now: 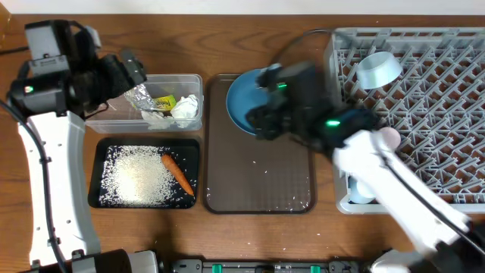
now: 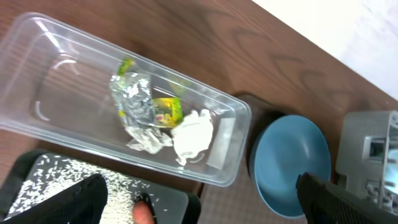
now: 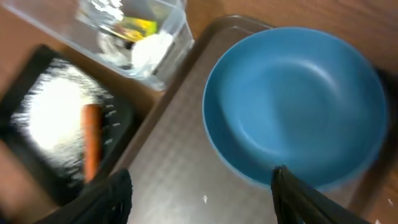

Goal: Sort waste into correct bins and load items into the dishwasher rack
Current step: 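Move the right gripper to the blue plate and grasp its rim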

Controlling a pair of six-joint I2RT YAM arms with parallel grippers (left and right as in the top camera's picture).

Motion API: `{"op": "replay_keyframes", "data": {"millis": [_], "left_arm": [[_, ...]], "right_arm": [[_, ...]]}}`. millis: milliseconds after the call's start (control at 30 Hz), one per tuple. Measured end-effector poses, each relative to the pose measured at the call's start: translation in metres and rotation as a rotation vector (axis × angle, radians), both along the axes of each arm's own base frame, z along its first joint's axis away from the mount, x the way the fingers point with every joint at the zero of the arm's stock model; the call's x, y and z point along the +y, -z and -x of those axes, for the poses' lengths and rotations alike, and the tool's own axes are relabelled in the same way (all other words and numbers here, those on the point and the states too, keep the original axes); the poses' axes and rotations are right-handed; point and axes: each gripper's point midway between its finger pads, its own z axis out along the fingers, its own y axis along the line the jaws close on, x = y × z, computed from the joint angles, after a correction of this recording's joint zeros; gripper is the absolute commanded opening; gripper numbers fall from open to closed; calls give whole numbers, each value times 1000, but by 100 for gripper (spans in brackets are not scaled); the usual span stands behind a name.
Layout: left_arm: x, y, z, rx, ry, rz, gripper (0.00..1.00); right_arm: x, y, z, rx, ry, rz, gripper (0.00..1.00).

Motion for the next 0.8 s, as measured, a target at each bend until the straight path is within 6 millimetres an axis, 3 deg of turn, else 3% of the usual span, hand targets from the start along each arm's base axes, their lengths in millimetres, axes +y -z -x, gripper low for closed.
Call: {"op": "replay_keyframes", "data": {"millis": [200, 433, 633, 800], "left_arm": [[3, 0, 0, 0, -7, 0, 99], [3, 0, 0, 0, -7, 0, 99], [3, 0, 0, 0, -7, 0, 99], [3, 0, 0, 0, -7, 0, 99]], "right_arm": [[22, 57, -31, -68, 60, 130, 69], [35, 112, -45, -40, 94, 161, 64], [47, 136, -46, 1, 92, 123, 61], [49, 138, -44, 19, 87, 114, 60]]}}
